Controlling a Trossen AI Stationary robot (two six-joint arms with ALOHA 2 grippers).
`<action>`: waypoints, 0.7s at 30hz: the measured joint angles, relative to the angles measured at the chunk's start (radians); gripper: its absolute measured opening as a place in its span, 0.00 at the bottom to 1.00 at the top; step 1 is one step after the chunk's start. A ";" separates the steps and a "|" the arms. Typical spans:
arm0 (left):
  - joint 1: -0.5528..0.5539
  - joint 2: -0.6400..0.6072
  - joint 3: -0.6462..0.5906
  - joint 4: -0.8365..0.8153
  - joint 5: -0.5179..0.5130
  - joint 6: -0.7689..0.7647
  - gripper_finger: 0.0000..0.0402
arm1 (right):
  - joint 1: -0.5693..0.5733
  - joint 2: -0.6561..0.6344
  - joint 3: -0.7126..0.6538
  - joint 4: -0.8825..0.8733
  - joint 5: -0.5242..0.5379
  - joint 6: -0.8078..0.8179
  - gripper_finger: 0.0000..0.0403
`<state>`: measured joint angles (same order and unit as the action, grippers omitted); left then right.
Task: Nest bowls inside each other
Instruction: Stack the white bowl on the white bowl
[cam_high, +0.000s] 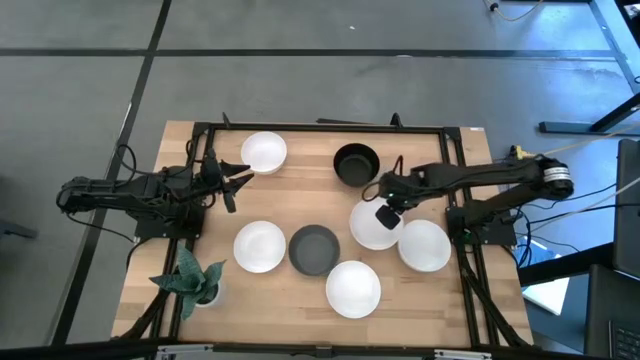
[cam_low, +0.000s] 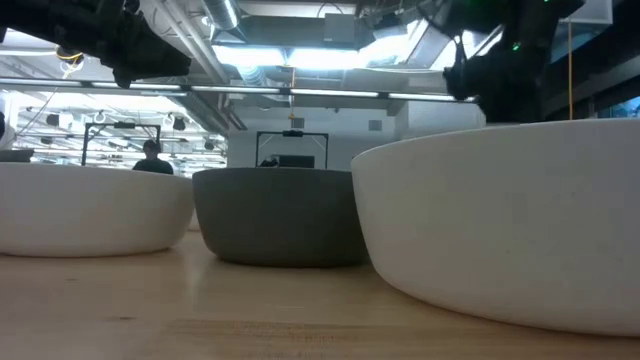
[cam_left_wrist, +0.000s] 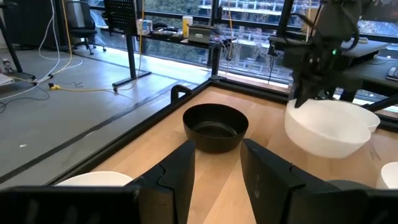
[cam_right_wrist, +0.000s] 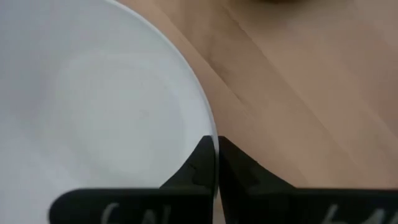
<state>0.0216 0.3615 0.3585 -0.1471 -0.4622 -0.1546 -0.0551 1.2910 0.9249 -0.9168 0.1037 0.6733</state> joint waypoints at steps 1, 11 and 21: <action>0.000 0.000 0.000 0.000 0.000 0.000 0.31 | 0.000 -0.019 0.000 -0.009 -0.004 0.004 0.01; 0.000 0.000 0.000 0.000 0.000 0.000 0.31 | 0.004 -0.227 0.000 -0.188 -0.147 0.090 0.01; 0.000 0.000 0.000 0.000 0.000 0.001 0.31 | 0.072 -0.346 0.000 -0.448 -0.221 0.219 0.01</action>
<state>0.0216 0.3614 0.3585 -0.1467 -0.4625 -0.1540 0.0170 0.9453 0.9253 -1.3652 -0.1177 0.8919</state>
